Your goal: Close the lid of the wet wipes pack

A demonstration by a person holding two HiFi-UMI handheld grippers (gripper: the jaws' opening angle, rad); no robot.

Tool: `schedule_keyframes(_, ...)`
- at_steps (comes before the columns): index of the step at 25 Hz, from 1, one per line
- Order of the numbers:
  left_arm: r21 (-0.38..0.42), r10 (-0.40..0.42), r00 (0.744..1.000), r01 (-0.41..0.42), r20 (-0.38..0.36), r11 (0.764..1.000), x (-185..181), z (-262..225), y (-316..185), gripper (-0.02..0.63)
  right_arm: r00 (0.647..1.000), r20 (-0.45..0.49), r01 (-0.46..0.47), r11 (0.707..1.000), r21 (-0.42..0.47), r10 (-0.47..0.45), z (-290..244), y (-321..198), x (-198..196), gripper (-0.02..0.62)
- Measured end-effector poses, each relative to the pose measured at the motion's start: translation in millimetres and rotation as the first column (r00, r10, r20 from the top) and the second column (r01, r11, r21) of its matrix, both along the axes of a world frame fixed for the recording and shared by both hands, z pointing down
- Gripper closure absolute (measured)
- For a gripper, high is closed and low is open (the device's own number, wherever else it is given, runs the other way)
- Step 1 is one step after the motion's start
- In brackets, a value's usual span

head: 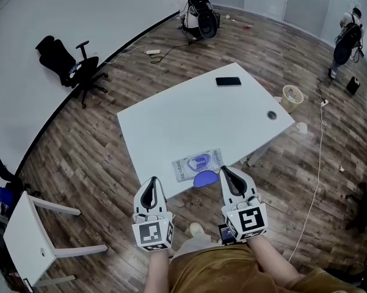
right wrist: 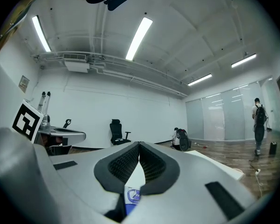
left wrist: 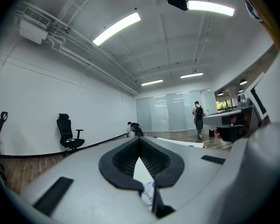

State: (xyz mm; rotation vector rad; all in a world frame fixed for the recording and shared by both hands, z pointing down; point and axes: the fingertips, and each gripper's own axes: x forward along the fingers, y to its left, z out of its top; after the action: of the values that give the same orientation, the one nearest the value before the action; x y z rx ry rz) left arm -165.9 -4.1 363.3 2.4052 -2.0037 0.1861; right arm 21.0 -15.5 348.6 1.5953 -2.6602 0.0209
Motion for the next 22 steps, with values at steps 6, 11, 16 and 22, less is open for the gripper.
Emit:
schedule_keyframes(6, -0.015, 0.013, 1.0, -0.013, -0.004, 1.0, -13, 9, -15, 0.612, 0.999, -0.038, 0.008, 1.0, 0.013, -0.008, 0, -14, -21, 0.588)
schedule_keyframes(11, -0.043, 0.012, 0.999, -0.013, -0.031, 0.999, -31, 19, -22, 0.612, 0.997, -0.067, 0.023, 1.0, 0.007, -0.022, 1, -19, -42, 0.586)
schedule_keyframes(16, -0.056, 0.031, 0.999, -0.034, -0.042, 0.998, -26, 26, -34, 0.612, 0.996, -0.083, 0.017, 1.0, -0.005, -0.018, 8, -26, -40, 0.586)
schedule_keyframes(22, -0.099, 0.05, 0.998, -0.053, -0.035, 0.994, -18, 39, -43, 0.612, 0.997, -0.081, 0.012, 1.0, -0.029, -0.014, 17, -41, -34, 0.586)
